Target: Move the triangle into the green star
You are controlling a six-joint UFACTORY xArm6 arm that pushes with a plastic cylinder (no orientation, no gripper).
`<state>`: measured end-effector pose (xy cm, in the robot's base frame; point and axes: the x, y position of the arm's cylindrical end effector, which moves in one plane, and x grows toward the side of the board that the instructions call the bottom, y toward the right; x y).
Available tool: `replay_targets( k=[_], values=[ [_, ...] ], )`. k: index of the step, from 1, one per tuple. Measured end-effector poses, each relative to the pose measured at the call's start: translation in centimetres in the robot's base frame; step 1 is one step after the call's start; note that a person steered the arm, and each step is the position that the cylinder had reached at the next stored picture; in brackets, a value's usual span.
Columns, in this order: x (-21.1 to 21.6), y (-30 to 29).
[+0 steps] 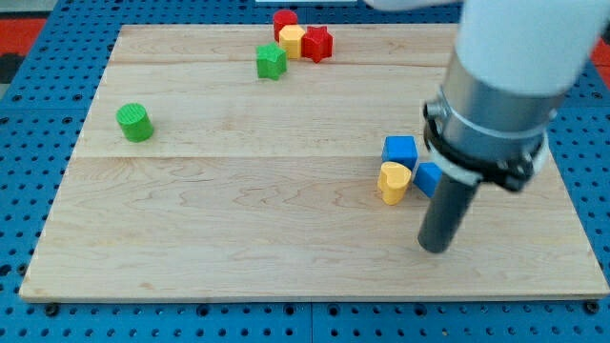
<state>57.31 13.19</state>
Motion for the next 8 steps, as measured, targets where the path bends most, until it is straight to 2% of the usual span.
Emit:
replay_targets(
  k=[1,2,3,4,5,6,8],
  values=[
    [-2.7,4.1],
    [-6.6,5.2],
    [-9.1,-4.3],
    [-11.1,-5.6],
    [-12.8,-10.8],
    [-16.3,-16.3],
    [-24.3,-16.7]
  ],
)
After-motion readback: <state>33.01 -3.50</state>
